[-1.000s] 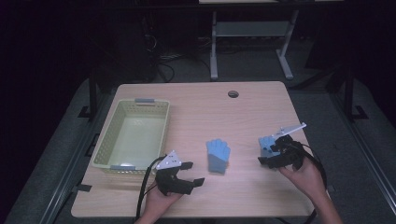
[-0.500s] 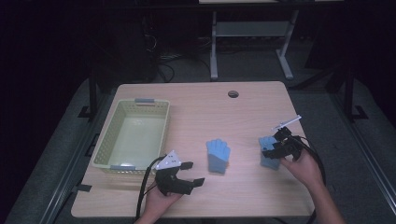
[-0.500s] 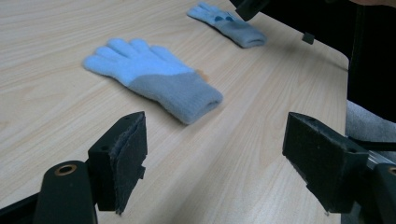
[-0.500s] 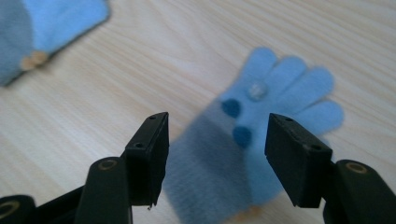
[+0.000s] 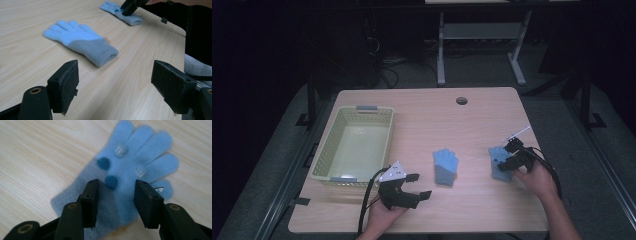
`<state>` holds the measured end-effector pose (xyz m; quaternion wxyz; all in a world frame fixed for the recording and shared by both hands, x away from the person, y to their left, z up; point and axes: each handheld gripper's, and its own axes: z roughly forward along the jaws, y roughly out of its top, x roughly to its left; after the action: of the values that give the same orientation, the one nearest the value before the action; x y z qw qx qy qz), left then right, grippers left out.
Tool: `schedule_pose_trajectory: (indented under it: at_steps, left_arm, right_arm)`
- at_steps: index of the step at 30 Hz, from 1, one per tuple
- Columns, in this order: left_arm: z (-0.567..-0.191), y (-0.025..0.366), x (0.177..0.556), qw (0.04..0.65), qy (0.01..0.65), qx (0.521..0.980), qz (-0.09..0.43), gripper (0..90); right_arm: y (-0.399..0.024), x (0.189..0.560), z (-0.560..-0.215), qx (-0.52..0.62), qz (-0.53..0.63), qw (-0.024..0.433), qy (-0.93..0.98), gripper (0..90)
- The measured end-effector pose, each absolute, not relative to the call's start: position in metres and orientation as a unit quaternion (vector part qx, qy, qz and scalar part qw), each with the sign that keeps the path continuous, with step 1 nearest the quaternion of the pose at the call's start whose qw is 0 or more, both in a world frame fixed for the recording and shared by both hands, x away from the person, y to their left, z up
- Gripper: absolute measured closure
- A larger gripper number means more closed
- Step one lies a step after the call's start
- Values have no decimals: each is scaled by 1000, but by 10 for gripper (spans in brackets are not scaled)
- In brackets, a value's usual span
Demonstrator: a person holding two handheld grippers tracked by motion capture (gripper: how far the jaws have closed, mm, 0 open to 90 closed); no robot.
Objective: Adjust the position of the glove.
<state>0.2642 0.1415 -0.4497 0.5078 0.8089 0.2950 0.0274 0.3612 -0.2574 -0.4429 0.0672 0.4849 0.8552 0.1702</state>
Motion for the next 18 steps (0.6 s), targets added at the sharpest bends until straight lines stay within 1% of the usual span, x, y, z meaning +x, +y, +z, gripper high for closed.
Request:
schedule_pose_trajectory:
  at_steps: [4, 6, 10, 14, 18]
  left_arm:
    - [-452, 140, 264, 503, 293, 813, 24, 219]
    - [-451, 140, 264, 506, 292, 811, 25, 219]
    - [-450, 140, 264, 507, 293, 810, 26, 219]
    - [-450, 140, 263, 508, 294, 809, 28, 221]
    - [-450, 140, 263, 506, 293, 811, 29, 221]
  right_arm:
    - [-256, 362, -443, 484, 167, 71, 856, 550]
    - [-254, 362, -444, 485, 165, 75, 856, 566]
    - [-255, 362, -443, 488, 167, 73, 854, 624]
    - [-259, 363, -443, 496, 173, 67, 848, 652]
    - [-260, 365, -443, 501, 173, 67, 845, 736]
